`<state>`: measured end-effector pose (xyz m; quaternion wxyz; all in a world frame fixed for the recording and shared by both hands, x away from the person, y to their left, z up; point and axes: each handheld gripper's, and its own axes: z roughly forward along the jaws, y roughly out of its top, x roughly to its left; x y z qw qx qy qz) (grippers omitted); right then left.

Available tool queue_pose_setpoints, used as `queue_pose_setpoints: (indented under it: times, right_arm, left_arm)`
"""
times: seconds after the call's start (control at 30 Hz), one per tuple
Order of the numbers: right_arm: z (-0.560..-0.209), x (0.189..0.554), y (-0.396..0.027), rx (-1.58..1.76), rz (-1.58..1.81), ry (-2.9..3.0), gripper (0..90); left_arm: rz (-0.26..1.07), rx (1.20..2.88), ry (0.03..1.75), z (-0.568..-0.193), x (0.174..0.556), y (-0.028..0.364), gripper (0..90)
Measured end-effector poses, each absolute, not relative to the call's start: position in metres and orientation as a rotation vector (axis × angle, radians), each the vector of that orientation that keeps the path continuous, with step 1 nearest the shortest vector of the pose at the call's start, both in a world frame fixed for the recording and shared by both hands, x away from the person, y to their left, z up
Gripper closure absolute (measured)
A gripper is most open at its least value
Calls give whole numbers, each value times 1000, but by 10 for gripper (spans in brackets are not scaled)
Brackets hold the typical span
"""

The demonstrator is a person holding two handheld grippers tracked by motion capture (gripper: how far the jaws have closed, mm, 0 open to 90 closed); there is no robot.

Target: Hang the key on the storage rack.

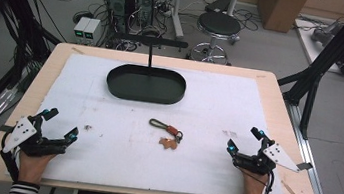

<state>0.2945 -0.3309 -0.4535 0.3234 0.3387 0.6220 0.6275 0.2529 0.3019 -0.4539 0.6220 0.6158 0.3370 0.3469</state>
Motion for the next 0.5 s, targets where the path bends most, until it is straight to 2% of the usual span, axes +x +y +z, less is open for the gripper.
queue_pose_setpoints:
  times: [0.5]
  right_arm:
    - [-453, 295, -330, 887, 1633, 1644, 3]
  left_arm:
    - [805, 1410, 770, -454, 252, 302, 32]
